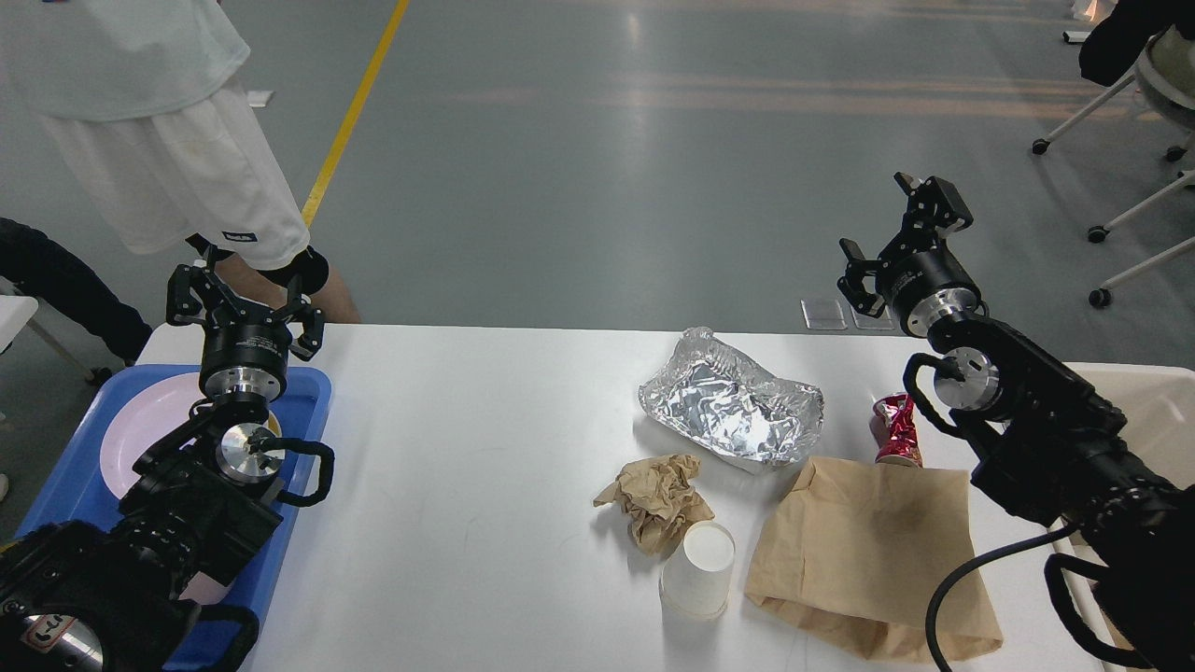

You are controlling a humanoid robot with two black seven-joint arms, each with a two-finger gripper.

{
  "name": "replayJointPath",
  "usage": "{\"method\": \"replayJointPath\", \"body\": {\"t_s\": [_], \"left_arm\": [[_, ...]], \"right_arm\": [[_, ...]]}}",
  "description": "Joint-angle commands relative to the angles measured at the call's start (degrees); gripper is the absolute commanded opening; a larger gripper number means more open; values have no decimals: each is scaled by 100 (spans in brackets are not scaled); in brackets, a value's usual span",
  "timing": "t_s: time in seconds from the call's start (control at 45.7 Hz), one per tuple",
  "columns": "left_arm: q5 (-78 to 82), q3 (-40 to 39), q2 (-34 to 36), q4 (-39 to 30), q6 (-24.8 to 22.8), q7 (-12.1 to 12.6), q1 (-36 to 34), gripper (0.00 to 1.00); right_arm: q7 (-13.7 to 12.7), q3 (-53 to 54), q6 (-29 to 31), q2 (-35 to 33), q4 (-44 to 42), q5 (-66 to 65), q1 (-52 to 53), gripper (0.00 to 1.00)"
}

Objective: Tidy desktop
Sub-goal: 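Swing the right gripper up and over toward the foil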

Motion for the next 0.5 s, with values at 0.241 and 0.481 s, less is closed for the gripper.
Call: {"method": "replayJointPath", "body": {"t_s": [0.241,0.481], "left_arm": [[0,0,0,0,0,0,-1,96],[0,0,0,0,0,9,-1,96]], "right_arm": [[-2,0,-13,-855,-49,4,126,100],[-11,-991,84,-1277,4,-101,424,100]]}}
